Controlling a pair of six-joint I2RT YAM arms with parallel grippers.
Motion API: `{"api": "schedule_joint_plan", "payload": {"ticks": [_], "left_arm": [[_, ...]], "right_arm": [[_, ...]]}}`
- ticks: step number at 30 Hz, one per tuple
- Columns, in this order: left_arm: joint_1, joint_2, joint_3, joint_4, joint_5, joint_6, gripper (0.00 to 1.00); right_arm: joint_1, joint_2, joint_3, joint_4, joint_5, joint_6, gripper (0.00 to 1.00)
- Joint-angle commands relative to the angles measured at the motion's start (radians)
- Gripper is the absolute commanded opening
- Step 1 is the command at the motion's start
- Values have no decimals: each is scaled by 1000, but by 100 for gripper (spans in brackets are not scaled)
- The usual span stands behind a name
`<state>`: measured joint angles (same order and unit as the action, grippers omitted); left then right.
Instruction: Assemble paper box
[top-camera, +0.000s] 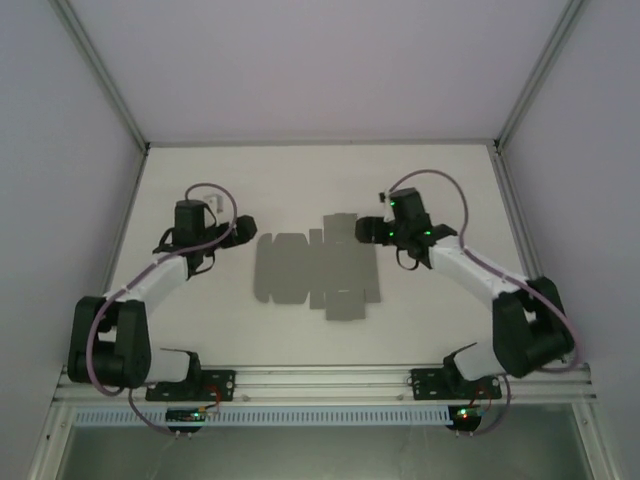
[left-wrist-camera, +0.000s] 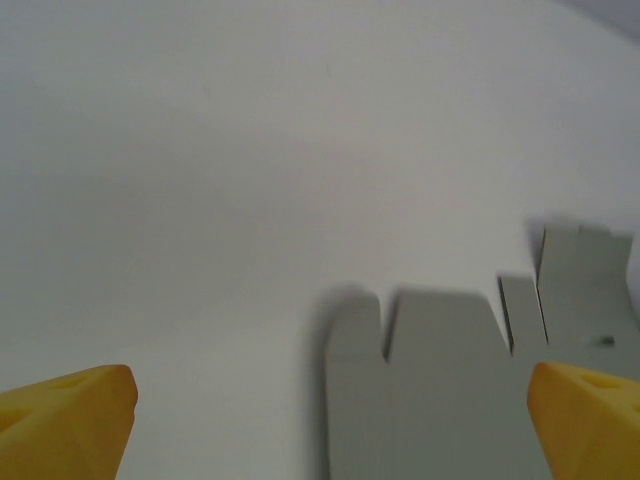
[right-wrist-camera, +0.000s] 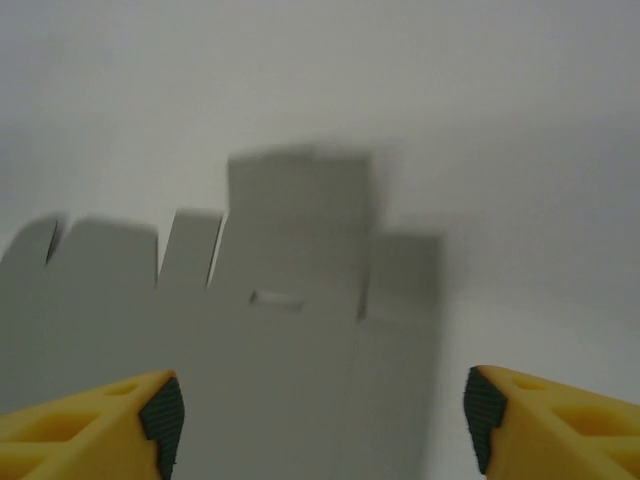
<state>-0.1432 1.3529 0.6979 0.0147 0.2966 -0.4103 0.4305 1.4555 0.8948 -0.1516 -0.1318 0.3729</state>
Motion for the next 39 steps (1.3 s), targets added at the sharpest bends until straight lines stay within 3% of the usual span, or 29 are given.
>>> {"api": "schedule_joint_plan", "payload": {"ticks": [1,6,13,21,30,36,37,39], "left_arm": [[-29,38,28,-90,111,-12,100],[-41,109,35,-110,179,2,99],[-61,175,6,-2,348,-15,99],[-61,196,-35,151,468,-70,70],[-74,201,-78,291,502,-149,50],[-78,224,-97,407,502,-227,5],[-78,214,-95,414,501,-234,0],[-78,185,-91,428,505,-252,0]], "right_arm": [[19,103,12,1,-137,67,72],[21,235,16,-6,-209,92,65],[4,280,-47,44,-195,111,64],[-29,294,-90,104,-216,119,64],[-46,258,-112,186,-268,97,64],[-65,223,-112,216,-298,102,64],[-71,204,-113,211,-303,92,65],[-89,150,-110,191,-307,70,68]]}}
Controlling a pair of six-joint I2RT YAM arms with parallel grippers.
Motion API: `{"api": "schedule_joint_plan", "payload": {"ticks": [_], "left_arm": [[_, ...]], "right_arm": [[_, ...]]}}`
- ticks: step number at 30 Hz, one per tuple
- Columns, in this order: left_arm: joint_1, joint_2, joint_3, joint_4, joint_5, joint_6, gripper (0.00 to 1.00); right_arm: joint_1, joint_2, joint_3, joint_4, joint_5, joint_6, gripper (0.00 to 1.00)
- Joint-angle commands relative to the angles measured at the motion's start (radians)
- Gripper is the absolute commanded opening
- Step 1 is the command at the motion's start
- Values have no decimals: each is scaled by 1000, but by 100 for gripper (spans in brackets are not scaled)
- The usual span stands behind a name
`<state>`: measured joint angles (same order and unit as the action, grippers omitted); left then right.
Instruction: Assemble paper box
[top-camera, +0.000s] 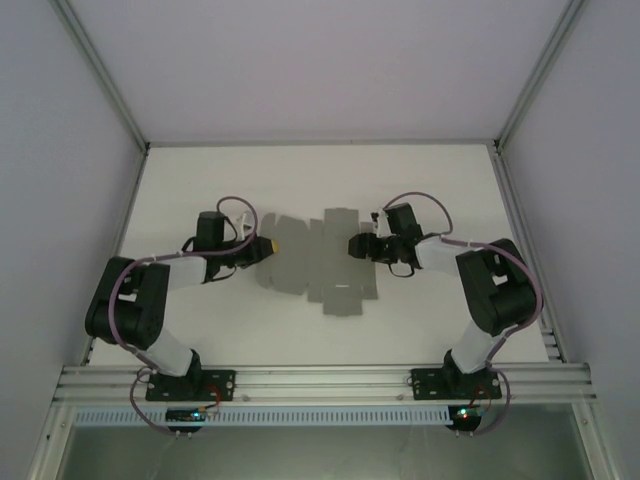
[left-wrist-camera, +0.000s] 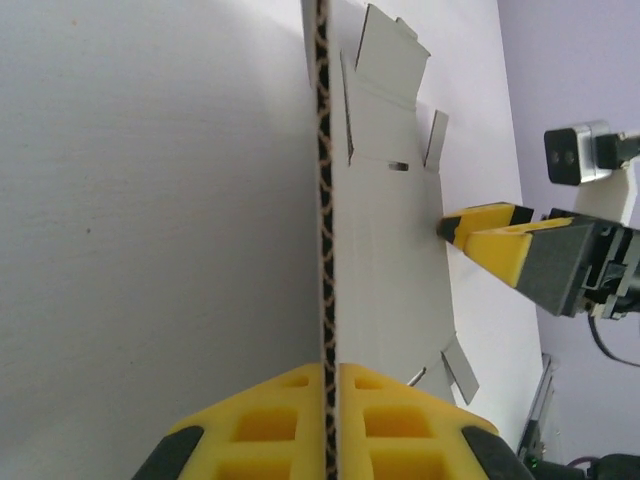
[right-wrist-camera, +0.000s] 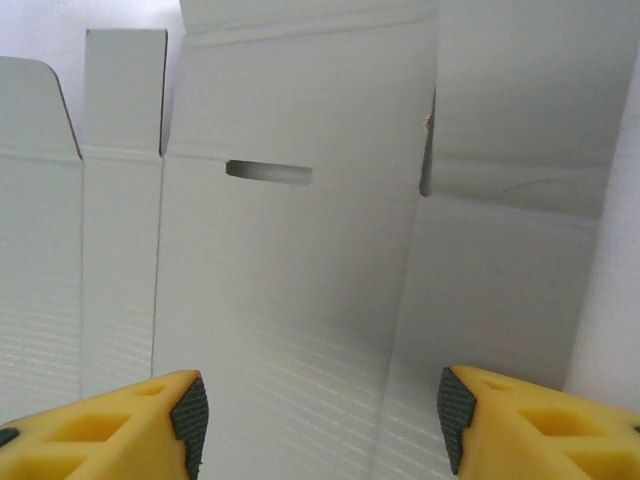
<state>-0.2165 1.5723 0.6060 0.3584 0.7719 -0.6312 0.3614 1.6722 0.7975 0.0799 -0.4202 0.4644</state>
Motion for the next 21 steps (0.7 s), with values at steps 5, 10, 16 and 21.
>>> {"api": "schedule_joint_plan", "payload": {"ticks": [5,10,16,21], "left_arm": [[-3,-141,34,97,39,-89,0],[7,-266,69,132,47,-178,0],[9,-356,92,198,113,-265,0],[8,-406,83,209,109,-280,0]], "right_arm": [[-87,-252,-14,-137,-39,-105,82],[-176,-420,-27,-255,-145,-179,82],[-223,-508,-64,-213,-275,-157,80],[-241,-491,-63,-106,-431,-105,68]]}}
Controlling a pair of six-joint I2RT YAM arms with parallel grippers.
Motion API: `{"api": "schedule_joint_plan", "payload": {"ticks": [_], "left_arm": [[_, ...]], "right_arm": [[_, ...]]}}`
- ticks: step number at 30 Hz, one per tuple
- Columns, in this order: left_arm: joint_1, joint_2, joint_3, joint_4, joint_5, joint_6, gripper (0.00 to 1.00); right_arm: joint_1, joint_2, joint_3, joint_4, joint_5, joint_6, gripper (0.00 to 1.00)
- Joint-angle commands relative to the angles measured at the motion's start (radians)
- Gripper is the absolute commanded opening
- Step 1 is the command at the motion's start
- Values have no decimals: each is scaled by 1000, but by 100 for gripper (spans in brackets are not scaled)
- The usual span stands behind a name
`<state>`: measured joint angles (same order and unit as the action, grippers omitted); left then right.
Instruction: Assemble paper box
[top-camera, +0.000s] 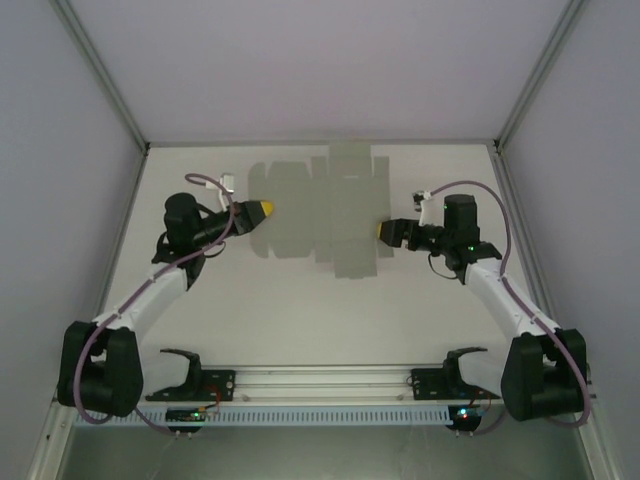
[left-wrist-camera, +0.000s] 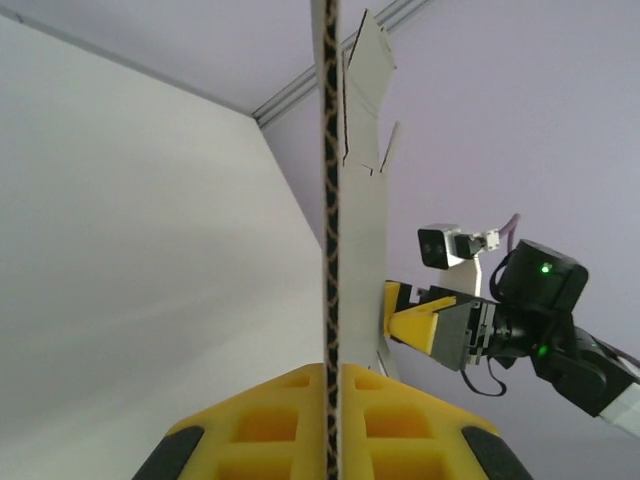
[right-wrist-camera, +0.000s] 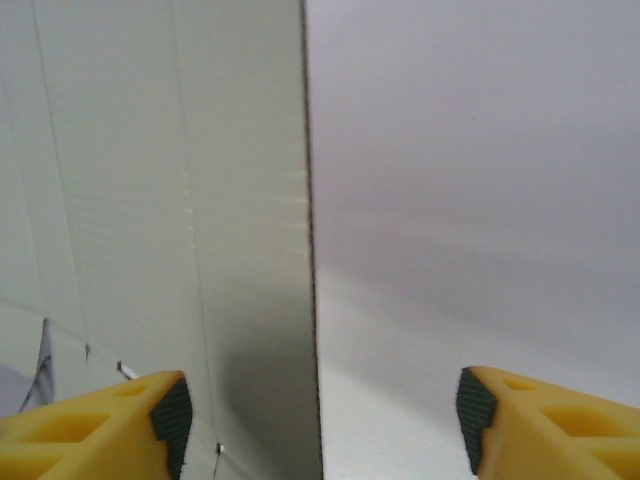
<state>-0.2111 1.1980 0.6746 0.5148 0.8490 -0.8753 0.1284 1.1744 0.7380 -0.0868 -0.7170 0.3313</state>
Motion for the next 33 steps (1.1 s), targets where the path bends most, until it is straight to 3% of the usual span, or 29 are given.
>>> {"api": "schedule_joint_plan", "payload": {"ticks": [1,3,6,11,13,14,15,16,17,21,23,27,29,33], "left_arm": [[3,-35,11,63,37,-42,0],[3,-45,9,60,38,-41,0],[2,-57,2,26,18,-16,0],[4,-56,-15,4,-13,-3,0],[4,-56,-20,-12,-31,7,0],[4,-58,-16,-49,-46,23,7],[4,-64,-8,-110,-69,52,25],[4,-70,0,-191,-104,98,58],[4,-77,14,-299,-167,144,99],[4,-108,41,-639,-494,266,100],[4,-108,51,-741,-601,302,100],[4,-84,50,-770,-637,322,100],[4,-58,45,-738,-593,324,100],[4,4,76,-701,-499,334,100]], "right_arm": [[-10,14,1,73,-156,35,65],[-12,21,13,86,-176,43,58],[-19,21,32,93,-192,43,36],[-24,23,41,138,-250,44,14],[-24,23,41,139,-254,26,1],[-24,24,41,138,-246,14,0],[-23,24,43,135,-229,9,0],[-22,27,45,125,-209,6,0],[-12,33,47,100,-189,-10,0],[25,94,102,-90,-61,-161,0],[56,156,145,-183,20,-245,0],[161,280,230,-263,279,-481,0],[236,336,265,-230,494,-578,0],[355,456,340,-189,791,-864,0]]}}
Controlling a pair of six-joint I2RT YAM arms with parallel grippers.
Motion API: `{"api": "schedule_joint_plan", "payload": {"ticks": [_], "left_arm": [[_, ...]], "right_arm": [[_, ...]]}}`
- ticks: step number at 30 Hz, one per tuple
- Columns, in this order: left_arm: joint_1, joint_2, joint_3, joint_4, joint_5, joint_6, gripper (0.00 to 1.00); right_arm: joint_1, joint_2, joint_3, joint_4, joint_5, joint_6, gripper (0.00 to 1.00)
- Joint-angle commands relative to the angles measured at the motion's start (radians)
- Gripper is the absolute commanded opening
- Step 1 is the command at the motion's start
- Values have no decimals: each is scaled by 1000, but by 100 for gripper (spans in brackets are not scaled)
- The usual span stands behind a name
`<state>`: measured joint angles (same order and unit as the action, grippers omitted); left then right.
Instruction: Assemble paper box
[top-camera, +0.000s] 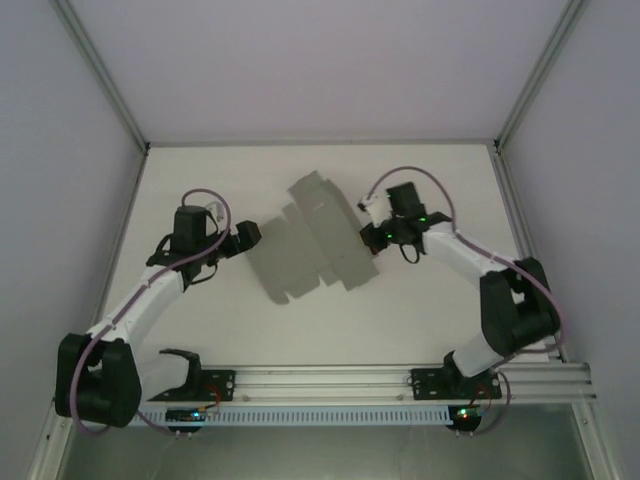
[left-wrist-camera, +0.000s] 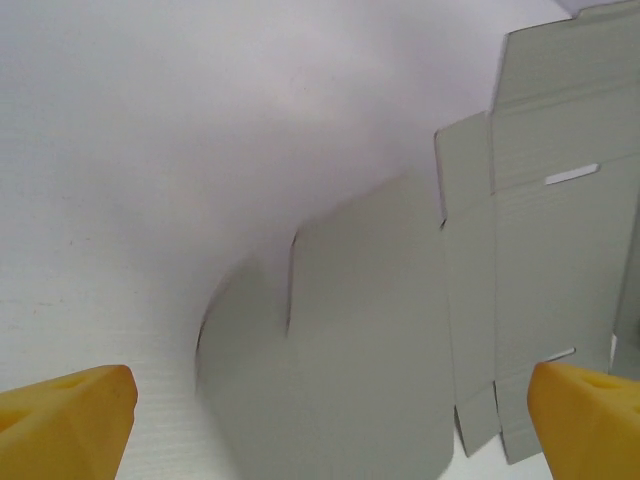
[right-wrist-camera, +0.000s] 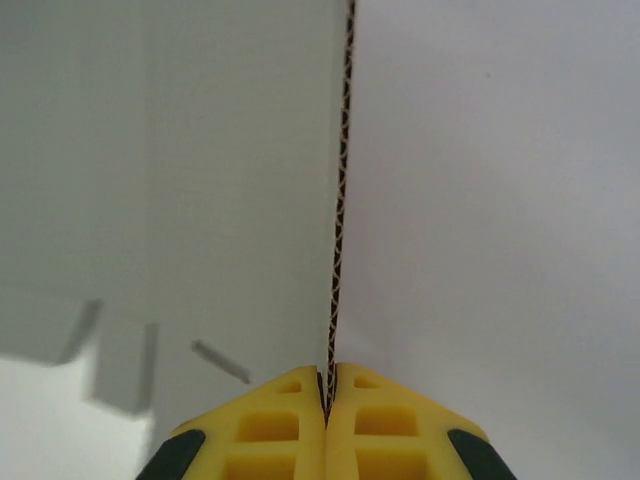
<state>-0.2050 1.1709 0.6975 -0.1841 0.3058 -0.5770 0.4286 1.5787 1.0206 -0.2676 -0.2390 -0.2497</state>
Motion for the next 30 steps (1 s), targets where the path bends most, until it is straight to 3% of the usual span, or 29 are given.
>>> {"api": "schedule_joint_plan", "payload": {"ticks": [1,4,9,17,24,30], "left_arm": [[-4,48,70,1,58,37,100],[-8,96,126,7,94,37,100],[-20,215,251,26,173,16,100],[-77,449,514,-17,252,30,99],[-116,585,638,-108,265,49,68],[-151,602,614,-103,295,30,61]], "right_arm": [[80,85,77,12,387,-326,0],[129,154,134,49,527,-442,0],[202,180,101,250,639,-597,0],[280,123,53,291,647,-652,0],[294,98,48,273,638,-651,0],[294,81,36,271,621,-636,0]]}}
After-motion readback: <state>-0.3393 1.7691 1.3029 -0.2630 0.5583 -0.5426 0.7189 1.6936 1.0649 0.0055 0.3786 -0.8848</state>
